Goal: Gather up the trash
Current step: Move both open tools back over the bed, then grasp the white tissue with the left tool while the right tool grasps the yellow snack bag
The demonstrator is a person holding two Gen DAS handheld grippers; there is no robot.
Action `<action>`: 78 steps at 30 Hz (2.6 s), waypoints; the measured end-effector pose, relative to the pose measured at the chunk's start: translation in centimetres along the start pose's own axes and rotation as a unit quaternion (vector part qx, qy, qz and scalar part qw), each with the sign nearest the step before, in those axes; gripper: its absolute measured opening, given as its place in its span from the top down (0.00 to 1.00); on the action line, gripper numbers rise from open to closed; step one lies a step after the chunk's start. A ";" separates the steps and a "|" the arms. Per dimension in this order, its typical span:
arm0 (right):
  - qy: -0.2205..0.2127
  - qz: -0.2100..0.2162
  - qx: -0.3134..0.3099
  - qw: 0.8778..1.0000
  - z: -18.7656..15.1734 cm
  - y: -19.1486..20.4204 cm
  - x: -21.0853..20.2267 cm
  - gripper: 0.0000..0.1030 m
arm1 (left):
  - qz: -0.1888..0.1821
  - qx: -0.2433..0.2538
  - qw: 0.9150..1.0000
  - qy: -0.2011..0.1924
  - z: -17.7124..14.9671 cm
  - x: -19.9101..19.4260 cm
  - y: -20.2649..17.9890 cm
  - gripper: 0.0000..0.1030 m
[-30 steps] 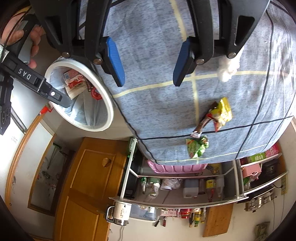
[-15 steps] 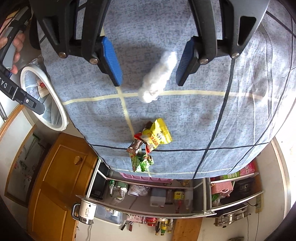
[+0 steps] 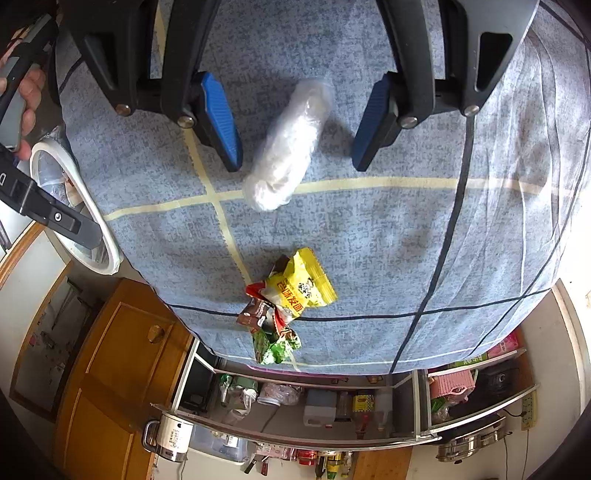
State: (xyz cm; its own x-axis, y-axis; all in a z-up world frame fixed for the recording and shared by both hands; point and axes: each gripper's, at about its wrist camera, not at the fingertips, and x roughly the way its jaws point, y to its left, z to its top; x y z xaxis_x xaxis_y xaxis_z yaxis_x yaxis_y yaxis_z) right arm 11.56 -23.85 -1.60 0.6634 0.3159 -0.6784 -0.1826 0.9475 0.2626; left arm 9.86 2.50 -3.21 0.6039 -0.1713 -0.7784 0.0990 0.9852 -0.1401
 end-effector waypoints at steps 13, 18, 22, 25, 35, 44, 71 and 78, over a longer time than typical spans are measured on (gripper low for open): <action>0.031 0.007 -0.024 0.999 0.8 2.9 3.2 0.38 | -0.003 -0.019 1.000 -0.008 0.8 -0.1 2.9 0.72; 0.038 0.015 -0.039 0.998 1.4 4.5 4.6 0.38 | -0.001 -0.039 0.999 -0.016 1.6 -0.2 4.5 0.72; 0.033 0.029 -0.065 0.997 2.2 6.5 5.5 0.39 | 0.001 -0.047 0.999 -0.014 2.0 0.1 5.4 0.72; 0.032 0.043 -0.079 0.995 2.9 7.8 6.5 0.39 | 0.001 -0.054 0.998 -0.016 2.2 0.1 6.1 0.72; 0.033 0.058 -0.123 0.990 4.0 10.9 9.2 0.39 | 0.008 -0.073 0.997 -0.019 2.5 -0.1 8.1 0.72; 0.050 0.052 -0.146 0.987 3.9 12.2 11.4 0.47 | 0.008 -0.078 0.997 -0.011 2.4 0.3 8.3 0.72; 0.033 0.051 -0.115 0.992 2.6 10.2 7.7 0.70 | 0.003 -0.053 0.998 -0.031 2.5 -2.1 5.1 0.72; 0.017 0.048 -0.096 0.994 2.5 8.6 5.4 0.70 | -0.002 -0.038 0.998 -0.043 2.6 -3.4 3.2 0.72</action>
State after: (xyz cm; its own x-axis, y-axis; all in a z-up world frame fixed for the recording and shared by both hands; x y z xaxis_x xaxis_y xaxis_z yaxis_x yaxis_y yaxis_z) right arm 15.33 -14.08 -1.30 0.6115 0.4029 -0.6810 -0.3814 0.9042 0.1925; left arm 10.24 6.21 0.57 0.6696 -0.1708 -0.7229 0.0439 0.9806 -0.1910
